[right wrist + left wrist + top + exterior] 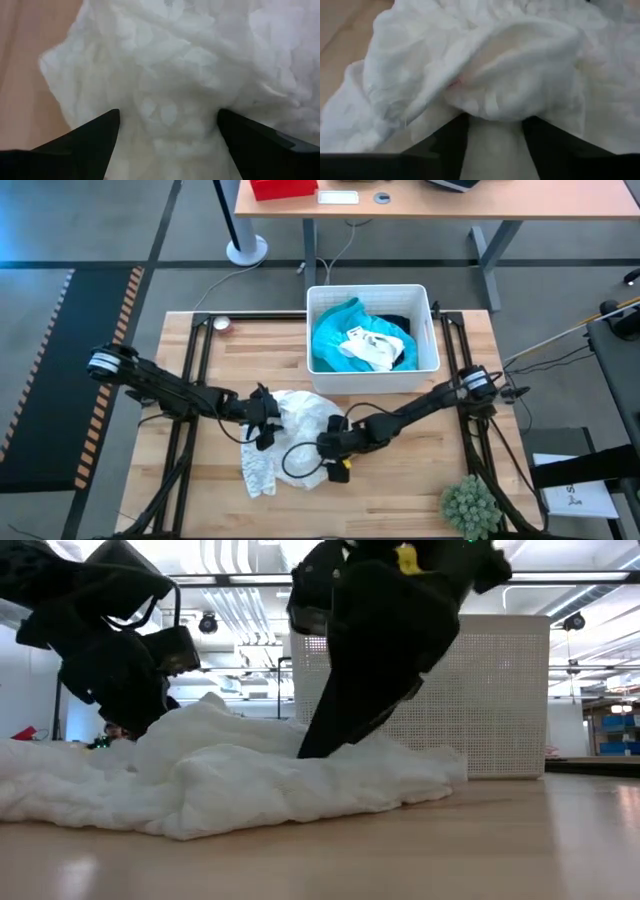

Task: Sort clothes
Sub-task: Put the white dress into the white laundry bin

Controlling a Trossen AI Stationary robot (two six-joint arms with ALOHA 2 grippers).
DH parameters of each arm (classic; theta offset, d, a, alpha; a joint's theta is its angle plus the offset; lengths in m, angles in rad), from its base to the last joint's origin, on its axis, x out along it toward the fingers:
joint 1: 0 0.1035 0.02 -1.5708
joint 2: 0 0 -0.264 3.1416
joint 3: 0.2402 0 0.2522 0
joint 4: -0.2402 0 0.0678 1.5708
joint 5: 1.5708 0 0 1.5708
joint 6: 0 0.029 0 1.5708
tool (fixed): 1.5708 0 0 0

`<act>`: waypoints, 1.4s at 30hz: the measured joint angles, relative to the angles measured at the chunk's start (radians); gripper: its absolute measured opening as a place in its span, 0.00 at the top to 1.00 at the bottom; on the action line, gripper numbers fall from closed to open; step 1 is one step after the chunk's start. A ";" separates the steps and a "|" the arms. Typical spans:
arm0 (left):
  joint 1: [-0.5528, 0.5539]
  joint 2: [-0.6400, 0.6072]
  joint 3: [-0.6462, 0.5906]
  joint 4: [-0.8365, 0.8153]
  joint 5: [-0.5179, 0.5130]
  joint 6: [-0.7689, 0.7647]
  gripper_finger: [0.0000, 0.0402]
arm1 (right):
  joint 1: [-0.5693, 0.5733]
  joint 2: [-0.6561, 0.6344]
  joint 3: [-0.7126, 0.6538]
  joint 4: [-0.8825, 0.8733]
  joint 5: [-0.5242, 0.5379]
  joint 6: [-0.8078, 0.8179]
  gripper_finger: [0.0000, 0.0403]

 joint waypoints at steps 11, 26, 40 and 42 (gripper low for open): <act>0.002 0.184 0.004 0.191 -0.014 -0.048 0.34 | -0.093 0.057 0.004 0.004 -0.018 -0.016 0.24; -0.010 0.169 0.205 0.062 -0.029 0.119 0.96 | -0.077 0.015 0.010 -0.059 0.137 -0.071 0.93; -0.089 0.142 0.715 -0.467 -0.278 0.341 0.99 | 0.031 -0.293 0.045 -0.183 0.425 -0.124 0.96; -0.090 0.135 0.780 -0.479 -0.286 0.383 1.00 | 0.050 -0.349 0.047 -0.192 0.471 -0.128 0.96</act>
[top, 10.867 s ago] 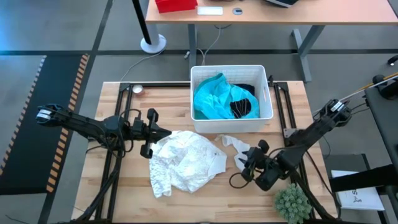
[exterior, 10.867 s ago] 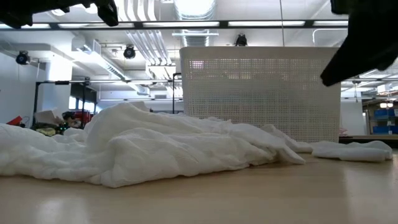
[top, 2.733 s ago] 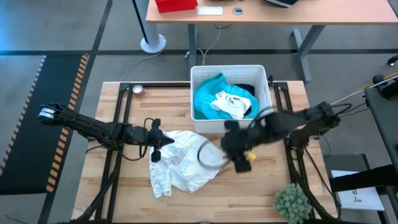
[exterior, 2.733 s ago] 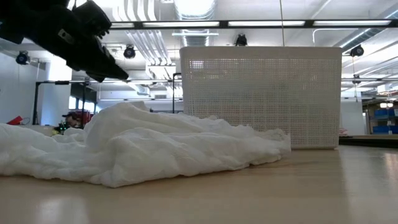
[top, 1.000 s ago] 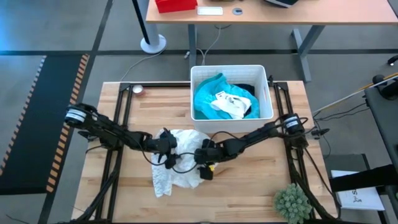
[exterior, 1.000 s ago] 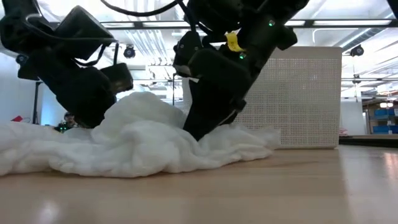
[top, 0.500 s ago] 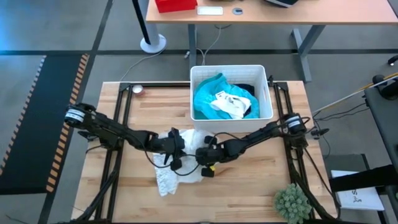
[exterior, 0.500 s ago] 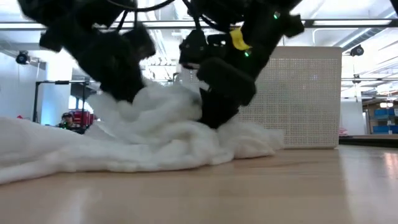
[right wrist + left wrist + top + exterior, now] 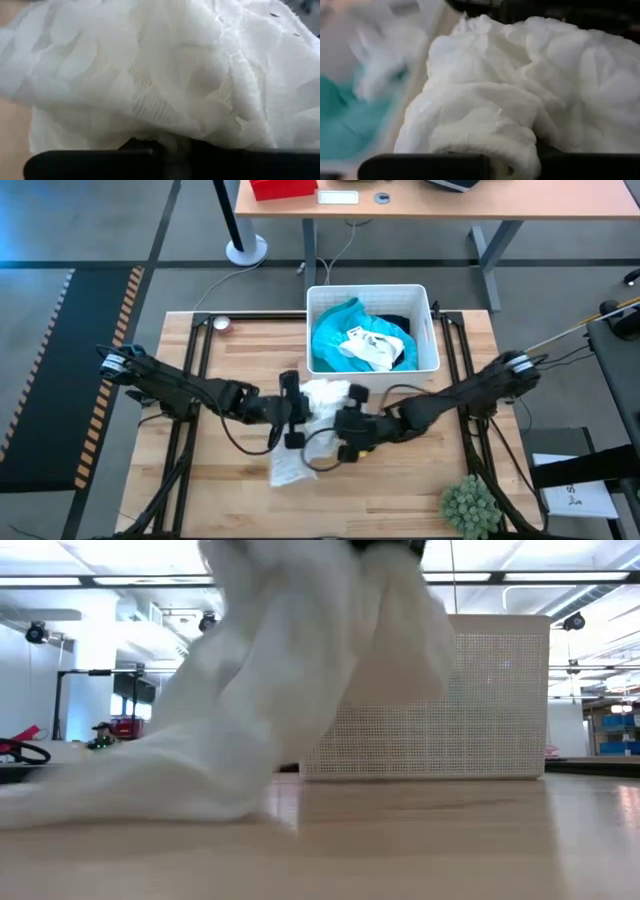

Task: Sort clothes
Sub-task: Put the white dress into the white laundry bin

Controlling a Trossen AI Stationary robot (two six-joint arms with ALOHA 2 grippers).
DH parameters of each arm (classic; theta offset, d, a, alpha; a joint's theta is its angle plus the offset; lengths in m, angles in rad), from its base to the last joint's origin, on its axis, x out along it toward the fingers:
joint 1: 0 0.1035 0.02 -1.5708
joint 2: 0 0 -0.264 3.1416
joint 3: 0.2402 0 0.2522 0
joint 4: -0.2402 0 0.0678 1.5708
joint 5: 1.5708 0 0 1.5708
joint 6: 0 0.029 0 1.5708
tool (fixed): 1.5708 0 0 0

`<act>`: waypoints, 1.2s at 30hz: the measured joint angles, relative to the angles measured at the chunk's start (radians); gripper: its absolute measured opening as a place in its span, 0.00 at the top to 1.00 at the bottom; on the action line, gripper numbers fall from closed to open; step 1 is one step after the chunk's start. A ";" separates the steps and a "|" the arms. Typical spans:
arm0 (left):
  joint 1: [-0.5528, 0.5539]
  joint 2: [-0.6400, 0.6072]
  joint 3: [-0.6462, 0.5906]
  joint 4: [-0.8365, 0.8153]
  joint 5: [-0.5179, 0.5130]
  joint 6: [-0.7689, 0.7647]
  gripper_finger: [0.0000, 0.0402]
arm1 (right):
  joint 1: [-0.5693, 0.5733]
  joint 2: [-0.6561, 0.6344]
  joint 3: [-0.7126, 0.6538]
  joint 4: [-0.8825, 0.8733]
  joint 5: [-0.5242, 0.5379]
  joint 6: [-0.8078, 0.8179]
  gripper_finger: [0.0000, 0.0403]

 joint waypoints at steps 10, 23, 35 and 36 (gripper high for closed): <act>0.031 -0.001 0.318 -0.035 -0.002 0.254 1.00 | 0.004 -0.236 0.027 0.020 0.124 -0.143 0.96; 0.264 0.019 0.658 -0.071 0.307 0.362 1.00 | -0.086 -0.289 0.346 -0.070 0.225 -0.448 0.96; 0.508 0.270 1.024 -0.141 0.469 0.328 1.00 | -0.345 -0.290 0.636 -0.417 0.245 -0.464 0.96; 0.527 0.299 1.052 -0.159 0.494 0.312 1.00 | -0.366 -0.290 0.644 -0.446 0.245 -0.461 0.96</act>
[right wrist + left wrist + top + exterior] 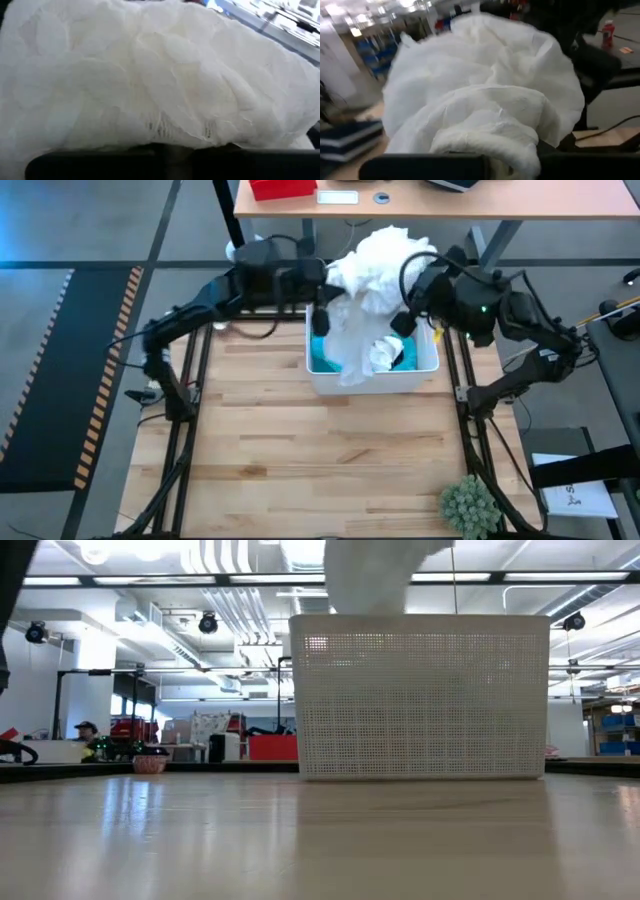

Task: Sort clothes
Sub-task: Put the white dress into the white laundry bin

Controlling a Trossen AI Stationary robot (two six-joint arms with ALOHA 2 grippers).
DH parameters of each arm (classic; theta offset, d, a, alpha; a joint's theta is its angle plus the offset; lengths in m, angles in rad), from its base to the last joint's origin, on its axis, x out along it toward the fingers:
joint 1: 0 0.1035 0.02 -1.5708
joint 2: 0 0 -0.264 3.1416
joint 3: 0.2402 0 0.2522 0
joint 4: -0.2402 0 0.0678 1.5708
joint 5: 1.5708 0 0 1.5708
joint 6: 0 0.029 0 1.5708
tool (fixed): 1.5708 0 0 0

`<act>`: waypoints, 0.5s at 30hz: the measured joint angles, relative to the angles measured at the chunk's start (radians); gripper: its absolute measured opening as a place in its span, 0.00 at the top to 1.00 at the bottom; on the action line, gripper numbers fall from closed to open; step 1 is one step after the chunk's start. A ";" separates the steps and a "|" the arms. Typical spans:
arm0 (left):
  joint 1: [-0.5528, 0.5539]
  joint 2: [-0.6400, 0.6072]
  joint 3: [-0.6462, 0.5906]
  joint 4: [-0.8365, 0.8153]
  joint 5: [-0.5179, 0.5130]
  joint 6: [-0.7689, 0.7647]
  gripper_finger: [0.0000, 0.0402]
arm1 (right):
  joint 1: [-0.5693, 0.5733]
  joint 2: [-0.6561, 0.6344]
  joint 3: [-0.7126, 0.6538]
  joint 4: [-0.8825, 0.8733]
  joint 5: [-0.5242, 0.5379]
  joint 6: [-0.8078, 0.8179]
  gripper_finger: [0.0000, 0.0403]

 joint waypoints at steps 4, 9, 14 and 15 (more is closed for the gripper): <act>0.042 0.105 0.090 -0.088 0.035 -0.036 1.00 | -0.094 -0.002 0.003 -0.137 -0.019 0.039 0.96; 0.060 0.180 0.109 -0.185 0.033 -0.034 1.00 | -0.259 -0.008 -0.056 -0.342 -0.194 0.145 0.96; 0.081 0.201 0.071 -0.244 0.030 -0.039 1.00 | -0.400 -0.046 -0.249 -0.345 -0.376 0.178 0.96; 0.086 0.202 0.053 -0.241 0.029 -0.043 1.00 | -0.421 -0.055 -0.295 -0.321 -0.397 0.179 0.96</act>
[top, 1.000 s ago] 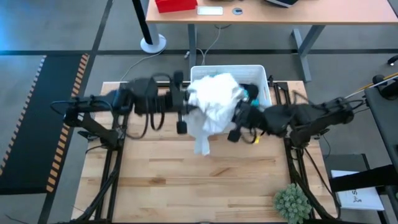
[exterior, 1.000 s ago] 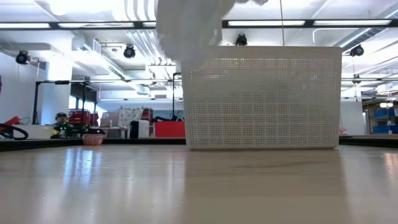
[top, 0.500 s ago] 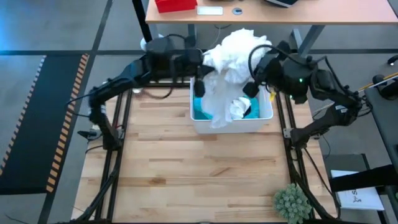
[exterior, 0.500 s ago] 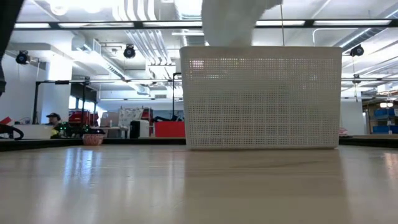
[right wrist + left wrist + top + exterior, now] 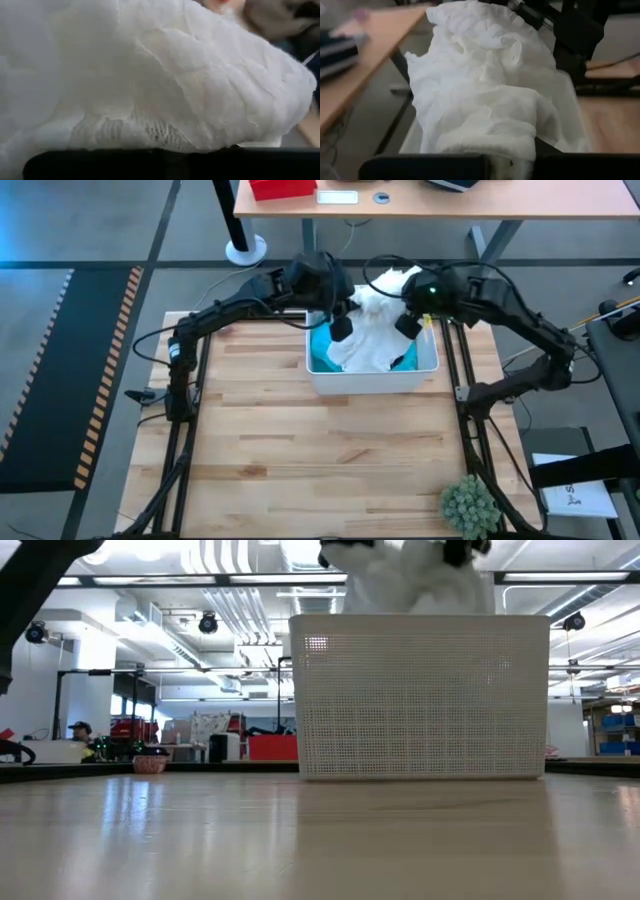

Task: Sort clothes
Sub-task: Put the white dress into the white laundry bin

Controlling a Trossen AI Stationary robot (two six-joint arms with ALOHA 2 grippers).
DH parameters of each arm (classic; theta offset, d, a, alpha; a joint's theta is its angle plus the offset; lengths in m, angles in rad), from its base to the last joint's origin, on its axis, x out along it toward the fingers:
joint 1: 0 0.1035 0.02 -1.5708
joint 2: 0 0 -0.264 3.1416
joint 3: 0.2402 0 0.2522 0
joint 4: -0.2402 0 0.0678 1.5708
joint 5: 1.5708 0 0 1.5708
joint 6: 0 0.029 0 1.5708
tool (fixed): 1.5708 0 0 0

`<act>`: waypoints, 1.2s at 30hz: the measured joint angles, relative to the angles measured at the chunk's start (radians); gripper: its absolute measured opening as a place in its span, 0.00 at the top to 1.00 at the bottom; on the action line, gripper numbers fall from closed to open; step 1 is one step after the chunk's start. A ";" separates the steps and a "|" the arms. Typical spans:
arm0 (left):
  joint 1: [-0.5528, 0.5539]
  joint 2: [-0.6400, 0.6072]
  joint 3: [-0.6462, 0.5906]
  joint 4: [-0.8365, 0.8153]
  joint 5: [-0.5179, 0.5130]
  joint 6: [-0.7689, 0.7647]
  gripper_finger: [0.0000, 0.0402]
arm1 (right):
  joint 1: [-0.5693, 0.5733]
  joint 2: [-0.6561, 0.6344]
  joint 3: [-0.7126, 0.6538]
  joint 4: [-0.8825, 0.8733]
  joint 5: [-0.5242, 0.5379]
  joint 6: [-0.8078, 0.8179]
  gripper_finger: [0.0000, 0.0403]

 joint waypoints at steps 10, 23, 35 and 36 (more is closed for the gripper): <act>0.046 -0.002 -0.256 0.018 -0.008 -0.041 1.00 | -0.094 0.001 -0.388 0.292 -0.215 0.010 0.96; 0.049 -0.014 -0.402 0.085 -0.074 -0.090 0.77 | -0.104 0.061 -0.451 0.272 -0.293 0.077 0.60; 0.023 -0.087 -0.286 0.007 -0.072 -0.141 0.40 | -0.103 0.057 -0.117 -0.018 -0.296 0.092 0.34; 0.019 -0.088 -0.264 -0.005 -0.072 -0.143 0.38 | -0.103 0.057 -0.089 -0.029 -0.296 0.092 0.33</act>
